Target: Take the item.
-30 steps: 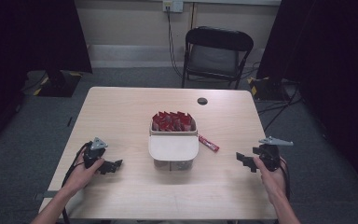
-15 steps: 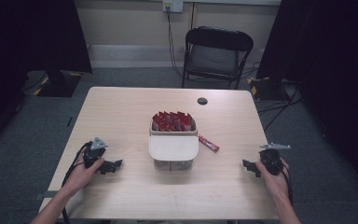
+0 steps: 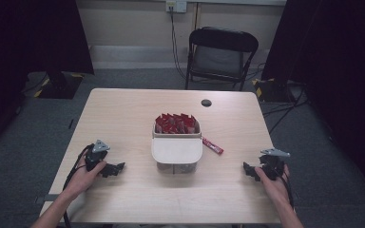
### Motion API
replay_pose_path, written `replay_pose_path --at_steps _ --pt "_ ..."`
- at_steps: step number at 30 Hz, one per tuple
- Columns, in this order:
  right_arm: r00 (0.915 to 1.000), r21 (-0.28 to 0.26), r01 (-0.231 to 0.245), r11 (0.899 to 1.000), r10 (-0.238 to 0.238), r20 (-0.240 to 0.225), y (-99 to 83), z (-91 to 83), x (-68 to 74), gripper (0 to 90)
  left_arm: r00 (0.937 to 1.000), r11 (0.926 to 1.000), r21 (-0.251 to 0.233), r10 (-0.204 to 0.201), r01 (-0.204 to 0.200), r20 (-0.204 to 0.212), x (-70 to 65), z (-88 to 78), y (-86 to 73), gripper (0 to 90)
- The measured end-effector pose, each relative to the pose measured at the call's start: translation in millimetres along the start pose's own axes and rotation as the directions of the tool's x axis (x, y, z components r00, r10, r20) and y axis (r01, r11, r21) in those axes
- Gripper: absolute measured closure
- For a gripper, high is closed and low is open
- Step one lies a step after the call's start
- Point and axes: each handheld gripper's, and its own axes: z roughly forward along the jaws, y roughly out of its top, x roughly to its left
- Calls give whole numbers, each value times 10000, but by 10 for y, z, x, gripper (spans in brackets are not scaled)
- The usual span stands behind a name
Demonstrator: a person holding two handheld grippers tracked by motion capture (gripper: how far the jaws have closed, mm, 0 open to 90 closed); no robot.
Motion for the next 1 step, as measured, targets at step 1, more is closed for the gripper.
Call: replay_pose_path --at_steps 1 --pt "10000 0 0 10000 0 0 0 0 0 12 10000 10000 -19 -26 26 -3 -1 1 0 0"
